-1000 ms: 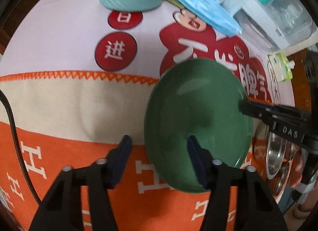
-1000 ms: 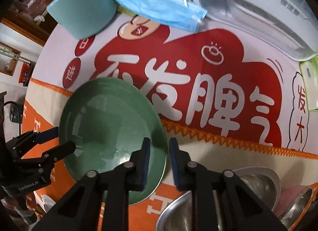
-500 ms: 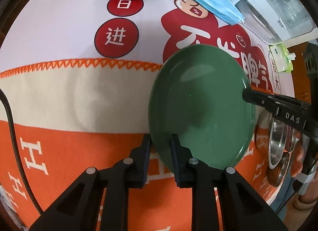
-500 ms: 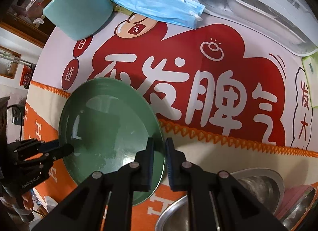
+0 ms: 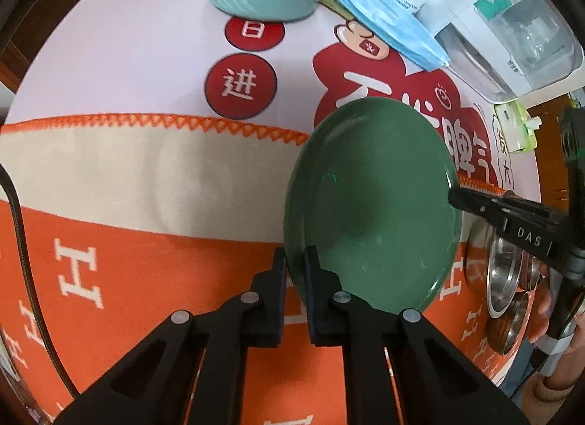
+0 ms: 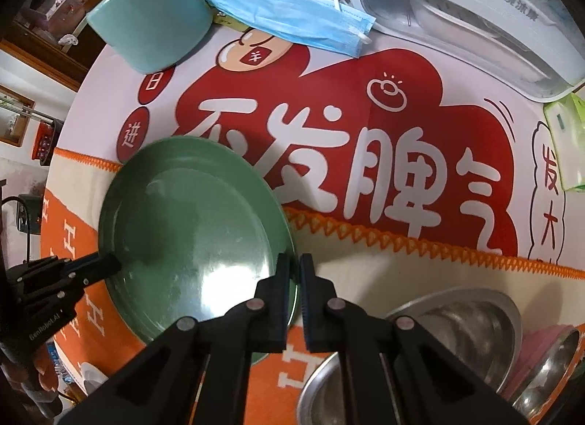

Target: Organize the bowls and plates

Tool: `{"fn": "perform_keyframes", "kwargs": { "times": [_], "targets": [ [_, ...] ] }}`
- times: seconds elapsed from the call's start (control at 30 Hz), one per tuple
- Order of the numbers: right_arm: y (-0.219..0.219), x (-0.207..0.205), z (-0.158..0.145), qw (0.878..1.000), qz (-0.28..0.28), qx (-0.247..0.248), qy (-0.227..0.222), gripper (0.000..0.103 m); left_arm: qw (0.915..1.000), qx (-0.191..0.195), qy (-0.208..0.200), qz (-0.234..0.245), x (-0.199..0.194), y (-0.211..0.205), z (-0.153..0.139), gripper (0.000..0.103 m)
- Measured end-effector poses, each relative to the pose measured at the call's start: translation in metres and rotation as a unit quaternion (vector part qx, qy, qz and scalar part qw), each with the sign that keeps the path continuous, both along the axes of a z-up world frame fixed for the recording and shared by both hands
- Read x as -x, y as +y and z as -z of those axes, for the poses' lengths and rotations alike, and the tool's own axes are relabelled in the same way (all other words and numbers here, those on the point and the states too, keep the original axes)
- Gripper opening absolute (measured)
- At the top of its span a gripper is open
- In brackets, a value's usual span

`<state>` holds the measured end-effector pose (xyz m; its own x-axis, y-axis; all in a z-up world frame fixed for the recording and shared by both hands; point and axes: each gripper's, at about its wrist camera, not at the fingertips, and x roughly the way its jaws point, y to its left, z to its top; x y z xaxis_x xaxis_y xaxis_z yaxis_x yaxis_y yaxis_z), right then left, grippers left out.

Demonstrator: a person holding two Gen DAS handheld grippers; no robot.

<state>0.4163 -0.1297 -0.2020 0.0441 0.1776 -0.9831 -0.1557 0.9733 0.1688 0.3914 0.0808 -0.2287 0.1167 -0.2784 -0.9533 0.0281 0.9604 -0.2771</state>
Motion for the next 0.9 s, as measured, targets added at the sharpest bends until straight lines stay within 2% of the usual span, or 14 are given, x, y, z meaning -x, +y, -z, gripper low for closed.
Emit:
{"fn": "perform_keyframes", "kwargs": {
  "times": [0.13,0.27,0.6,0.73,0.9],
  "targets": [
    [0.006,0.009,-0.009,1.0,0.001,-0.008,-0.002,0.005,1.0,-0.008,0.003,0.0,0.003,0.008,-0.007,0.006],
    [0.013,0.011,0.001,1.0,-0.001,-0.008,0.012,0.005,0.9996,-0.008,0.021,-0.016,0.006,0.018,0.004,0.007],
    [0.011,0.005,0.011,0.998,0.029,-0.043,0.038,0.009,0.9994,-0.007,0.019,-0.027,0.012,0.025,0.016,0.008],
    [0.015,0.009,0.009,0.999,0.027,-0.031,0.025,0.009,0.9992,-0.009,0.021,-0.031,0.012,0.025,0.016,0.008],
    [0.015,0.018,-0.002,0.997,0.044,-0.055,0.014,0.007,0.9991,-0.001,0.022,-0.038,0.018,0.031,0.008,0.008]
  ]
}}
